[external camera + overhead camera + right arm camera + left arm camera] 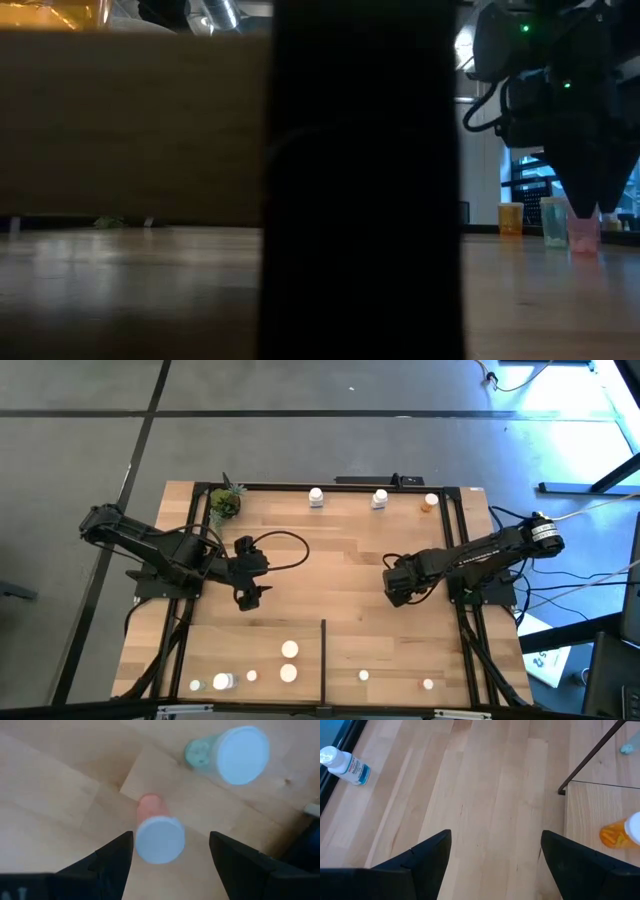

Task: Pick and place medicine bottles onto shelf by color
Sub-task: Put the top pink pill bottle on the shelf aligned with the other pink pill bottle

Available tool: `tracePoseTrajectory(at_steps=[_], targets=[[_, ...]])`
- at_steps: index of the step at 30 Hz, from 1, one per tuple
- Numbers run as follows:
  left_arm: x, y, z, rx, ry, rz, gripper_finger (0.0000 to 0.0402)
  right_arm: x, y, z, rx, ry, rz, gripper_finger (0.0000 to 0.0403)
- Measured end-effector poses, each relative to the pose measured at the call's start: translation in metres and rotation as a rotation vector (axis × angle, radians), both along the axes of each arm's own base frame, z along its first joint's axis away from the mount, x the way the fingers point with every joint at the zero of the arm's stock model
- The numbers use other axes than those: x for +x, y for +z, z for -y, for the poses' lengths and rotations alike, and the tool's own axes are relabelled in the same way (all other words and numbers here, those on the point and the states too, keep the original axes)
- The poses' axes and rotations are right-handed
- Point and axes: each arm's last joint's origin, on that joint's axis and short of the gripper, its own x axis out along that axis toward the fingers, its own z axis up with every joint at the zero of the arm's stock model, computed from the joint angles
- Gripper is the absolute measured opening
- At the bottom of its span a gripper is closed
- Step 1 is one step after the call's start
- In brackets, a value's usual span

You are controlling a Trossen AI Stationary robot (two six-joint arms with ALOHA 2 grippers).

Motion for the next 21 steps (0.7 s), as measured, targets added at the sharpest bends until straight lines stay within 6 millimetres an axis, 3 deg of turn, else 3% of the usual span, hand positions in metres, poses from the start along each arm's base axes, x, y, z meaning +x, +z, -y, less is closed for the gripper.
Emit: tracePoseTrajectory(at_steps=[11,21], targets=[[0.0000,0.0000,0.0000,0.000,0.000,0.000,0.0302,0.0031,0.0000,0.0010,-0.048,0.004,0.038,0.0256],[0.0000,0.0000,0.0000,0.000,0.000,0.000,0.0302,0.0033,0.0002,0.0011,-0.049,0.004,0.039,0.0176]])
